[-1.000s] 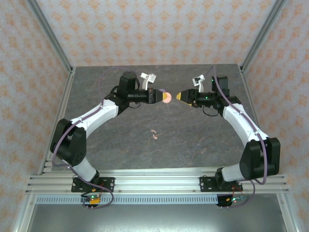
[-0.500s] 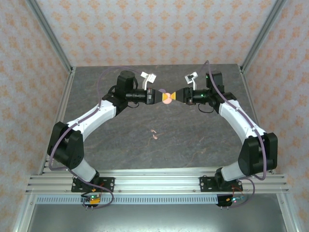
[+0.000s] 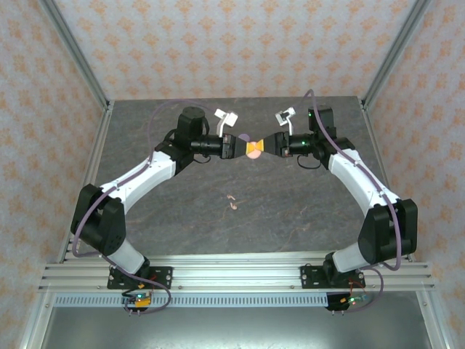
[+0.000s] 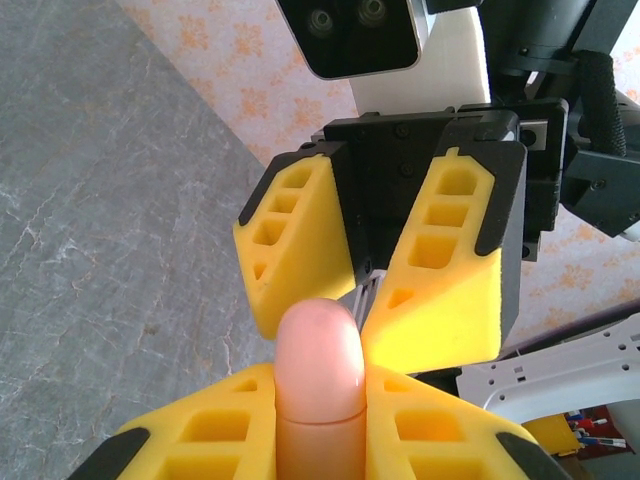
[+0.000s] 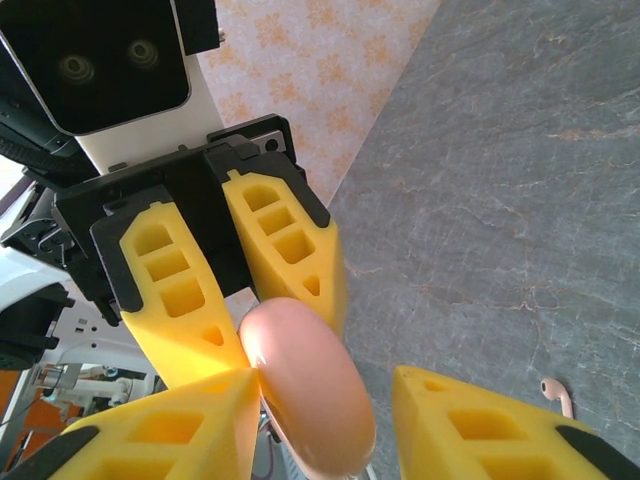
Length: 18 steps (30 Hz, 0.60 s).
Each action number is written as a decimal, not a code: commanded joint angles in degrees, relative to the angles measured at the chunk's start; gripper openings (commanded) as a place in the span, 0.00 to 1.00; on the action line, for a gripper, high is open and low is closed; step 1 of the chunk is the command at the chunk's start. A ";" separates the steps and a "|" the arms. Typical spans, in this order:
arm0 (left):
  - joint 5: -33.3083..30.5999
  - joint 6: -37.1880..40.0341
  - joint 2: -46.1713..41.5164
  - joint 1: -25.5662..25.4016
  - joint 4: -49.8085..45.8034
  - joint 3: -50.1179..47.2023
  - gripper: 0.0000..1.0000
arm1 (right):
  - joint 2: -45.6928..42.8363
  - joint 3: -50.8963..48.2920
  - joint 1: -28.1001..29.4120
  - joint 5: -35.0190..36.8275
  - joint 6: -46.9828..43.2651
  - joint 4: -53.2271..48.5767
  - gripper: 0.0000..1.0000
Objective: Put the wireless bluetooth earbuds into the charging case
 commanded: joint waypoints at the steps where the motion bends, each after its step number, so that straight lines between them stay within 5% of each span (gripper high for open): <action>1: 0.96 1.30 -0.10 -0.69 -0.61 2.89 0.19 | 0.77 2.24 0.55 -1.96 -2.47 -0.91 0.36; 18: -1.16 0.59 0.98 -1.15 -0.45 3.55 0.24 | 0.02 3.28 0.74 -2.78 -7.30 -7.53 0.24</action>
